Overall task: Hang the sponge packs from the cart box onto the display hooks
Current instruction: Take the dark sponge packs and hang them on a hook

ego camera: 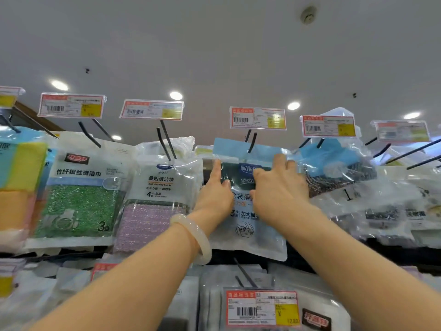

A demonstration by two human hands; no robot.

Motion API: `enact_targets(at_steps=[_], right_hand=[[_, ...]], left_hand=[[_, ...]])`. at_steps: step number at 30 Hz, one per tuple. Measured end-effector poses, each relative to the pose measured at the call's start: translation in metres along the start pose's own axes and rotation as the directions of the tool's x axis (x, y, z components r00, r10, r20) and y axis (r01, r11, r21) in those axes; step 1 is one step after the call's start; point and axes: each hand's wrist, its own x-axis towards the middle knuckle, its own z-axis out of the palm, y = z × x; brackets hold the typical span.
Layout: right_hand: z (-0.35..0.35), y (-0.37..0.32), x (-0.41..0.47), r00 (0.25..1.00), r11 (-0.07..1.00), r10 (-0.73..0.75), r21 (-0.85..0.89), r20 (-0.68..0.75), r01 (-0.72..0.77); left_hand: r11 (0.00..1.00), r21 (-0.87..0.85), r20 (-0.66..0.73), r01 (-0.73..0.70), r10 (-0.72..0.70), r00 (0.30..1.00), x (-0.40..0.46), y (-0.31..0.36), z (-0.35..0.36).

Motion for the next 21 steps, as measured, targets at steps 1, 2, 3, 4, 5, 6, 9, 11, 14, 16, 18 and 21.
enact_targets(at_steps=[1, 2, 3, 4, 5, 6, 9, 11, 14, 16, 18, 21], right_hand=[[0.007, -0.003, -0.002, 0.999, 0.999, -0.048, 0.010, 0.021, 0.048], [0.014, -0.006, -0.002, 0.995, 0.996, -0.081, 0.038, 0.063, 0.079], [0.021, -0.007, -0.002, 0.989, 0.994, -0.094, 0.063, 0.111, 0.088], [0.026, -0.007, -0.001, 0.983, 0.993, -0.100, 0.076, 0.152, 0.089], [0.030, -0.007, 0.000, 0.978, 0.992, -0.107, 0.079, 0.180, 0.094], [0.035, -0.006, 0.002, 0.971, 0.992, -0.113, 0.083, 0.210, 0.098], [0.045, -0.003, 0.004, 0.940, 0.987, -0.151, 0.102, 0.307, 0.125], [0.048, -0.001, 0.005, 0.928, 0.980, -0.176, 0.149, 0.329, 0.134], [0.048, 0.002, 0.003, 0.914, 0.964, -0.205, 0.234, 0.350, 0.126], [0.046, -0.002, 0.000, 0.925, 0.958, -0.206, 0.257, 0.320, 0.125], [0.042, -0.014, -0.005, 0.947, 0.943, -0.204, 0.310, 0.248, 0.122], [0.032, -0.046, -0.015, 0.962, 0.870, -0.252, 0.459, 0.102, 0.179]], left_hand=[[1.000, 0.029, -0.005, 0.001, -0.001, 1.000, 0.000, -0.003, 0.003], [0.999, 0.048, -0.009, 0.005, -0.005, 1.000, 0.000, -0.005, 0.006], [0.998, 0.063, -0.004, 0.012, -0.012, 1.000, 0.000, -0.008, 0.009], [0.997, 0.079, 0.010, 0.016, -0.016, 1.000, -0.002, -0.011, 0.012], [0.994, 0.103, 0.039, 0.021, -0.025, 0.999, -0.003, -0.014, 0.014], [0.990, 0.137, 0.073, 0.028, -0.038, 0.997, -0.005, -0.016, 0.015], [0.973, 0.228, 0.117, 0.041, -0.069, 0.991, -0.014, -0.023, 0.016], [0.959, 0.281, 0.128, 0.023, -0.061, 0.990, -0.018, -0.026, 0.014], [0.938, 0.345, 0.145, 0.004, -0.058, 0.988, -0.025, -0.027, 0.004], [0.928, 0.372, 0.132, -0.015, -0.036, 0.991, -0.034, -0.025, -0.006], [0.902, 0.428, 0.107, -0.055, 0.010, 0.994, -0.049, -0.023, -0.017], [0.839, 0.536, 0.065, -0.089, 0.064, 0.996, -0.075, -0.024, -0.043]])
